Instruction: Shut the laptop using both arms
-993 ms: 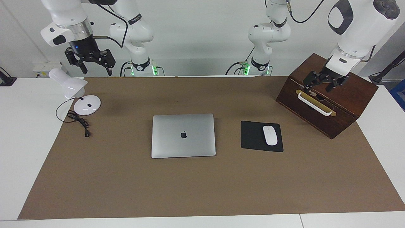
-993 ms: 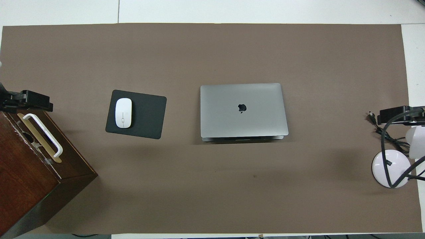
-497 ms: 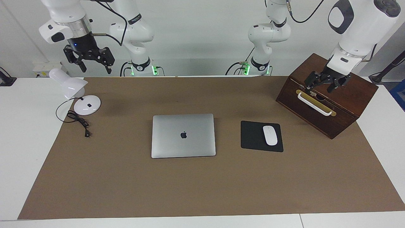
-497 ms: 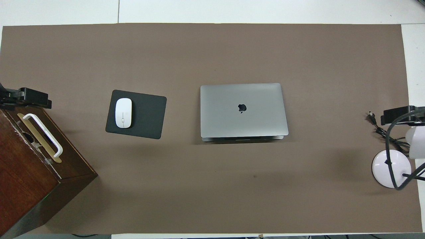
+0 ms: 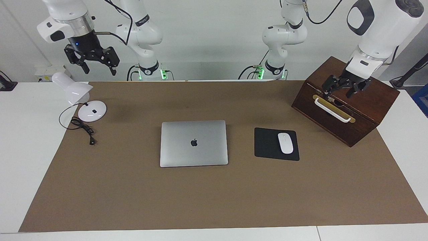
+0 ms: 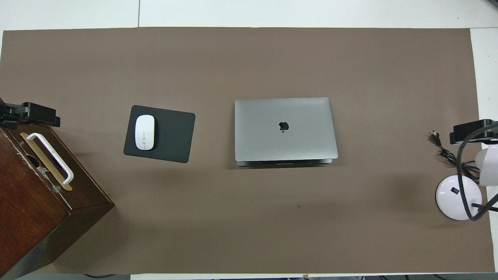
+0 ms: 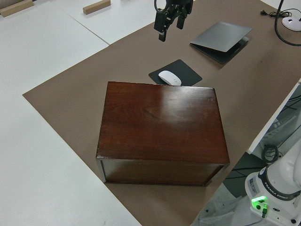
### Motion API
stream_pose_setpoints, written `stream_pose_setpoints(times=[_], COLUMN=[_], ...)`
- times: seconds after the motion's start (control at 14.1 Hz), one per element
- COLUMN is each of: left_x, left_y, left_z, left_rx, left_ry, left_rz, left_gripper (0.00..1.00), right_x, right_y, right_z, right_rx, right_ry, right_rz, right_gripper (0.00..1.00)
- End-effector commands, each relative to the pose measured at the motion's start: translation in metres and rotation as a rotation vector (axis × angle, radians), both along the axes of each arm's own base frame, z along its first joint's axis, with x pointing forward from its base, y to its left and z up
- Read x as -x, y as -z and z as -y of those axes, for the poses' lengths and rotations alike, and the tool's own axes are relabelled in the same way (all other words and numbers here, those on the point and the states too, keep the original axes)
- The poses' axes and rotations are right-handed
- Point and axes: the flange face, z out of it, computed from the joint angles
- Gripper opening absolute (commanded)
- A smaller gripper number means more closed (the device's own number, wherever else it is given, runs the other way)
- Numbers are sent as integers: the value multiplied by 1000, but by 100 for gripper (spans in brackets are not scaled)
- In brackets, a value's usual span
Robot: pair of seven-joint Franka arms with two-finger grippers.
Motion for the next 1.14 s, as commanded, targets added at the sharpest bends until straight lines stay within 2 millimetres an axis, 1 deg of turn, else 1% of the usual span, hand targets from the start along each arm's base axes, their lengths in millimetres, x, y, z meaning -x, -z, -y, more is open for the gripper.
stream_pose_setpoints(times=[0.0, 0.21, 0.57, 0.71, 1.06], left_x=[-3, -3, -1, -1, -1], left_y=[-5, -5, -10, -11, -13], left_z=[-3, -4, -5, -5, -6], left_rx=[0, 0, 0, 3, 3], left_ry=[-6, -7, -11, -10, -13], left_rz=[15, 15, 18, 20, 23], left_gripper=[100, 100, 100, 100, 100], right_x=[-2, -2, -3, -5, -5], right_y=[-1, 0, 1, 6, 6], right_z=[6, 14, 16, 17, 21], right_rx=[19, 19, 19, 17, 17], right_ry=[-20, -27, -27, -28, -30], right_rz=[-10, -9, -7, -5, -4], right_gripper=[100, 100, 100, 100, 100])
